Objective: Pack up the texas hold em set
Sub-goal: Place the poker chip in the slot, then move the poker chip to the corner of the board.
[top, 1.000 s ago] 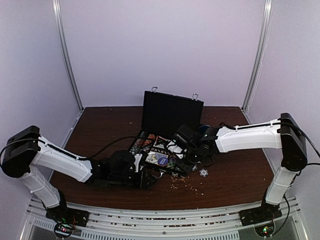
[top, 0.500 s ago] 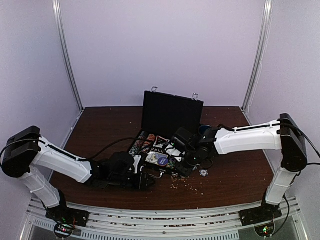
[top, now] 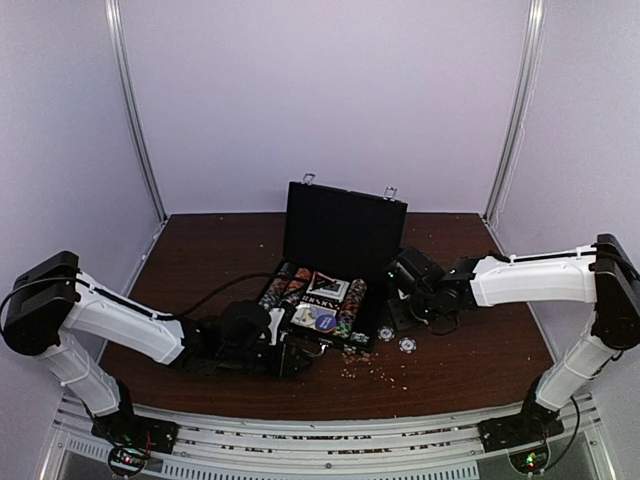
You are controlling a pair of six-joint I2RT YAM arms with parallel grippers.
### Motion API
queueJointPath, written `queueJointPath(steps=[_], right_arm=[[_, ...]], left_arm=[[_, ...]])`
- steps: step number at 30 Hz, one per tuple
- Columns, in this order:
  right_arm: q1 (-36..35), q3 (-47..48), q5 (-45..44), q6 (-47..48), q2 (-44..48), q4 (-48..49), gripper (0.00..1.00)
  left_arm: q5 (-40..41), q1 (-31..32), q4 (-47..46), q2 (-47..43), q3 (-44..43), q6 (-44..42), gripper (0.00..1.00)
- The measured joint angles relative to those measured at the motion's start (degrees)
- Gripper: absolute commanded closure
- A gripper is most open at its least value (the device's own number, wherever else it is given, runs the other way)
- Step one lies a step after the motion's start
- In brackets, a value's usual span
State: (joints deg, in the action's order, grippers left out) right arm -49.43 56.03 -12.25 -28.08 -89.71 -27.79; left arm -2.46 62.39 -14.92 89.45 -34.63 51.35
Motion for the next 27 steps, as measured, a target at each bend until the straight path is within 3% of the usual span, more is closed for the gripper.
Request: queueJointPath(steps=[17, 27], right_arm=[[2.3, -2.4, 2.3, -11.3, -8.1, -0.3, 0.53], [1.7, -3.9, 3.7, -13.8, -7.5, 2.1, 0.63]], left_arm=[[-0.2, 0.0, 0.0, 3.1, -2.5, -0.5, 0.46], [-0.4, 0.0, 0.0, 3.9, -2.6, -0.5, 0.46]])
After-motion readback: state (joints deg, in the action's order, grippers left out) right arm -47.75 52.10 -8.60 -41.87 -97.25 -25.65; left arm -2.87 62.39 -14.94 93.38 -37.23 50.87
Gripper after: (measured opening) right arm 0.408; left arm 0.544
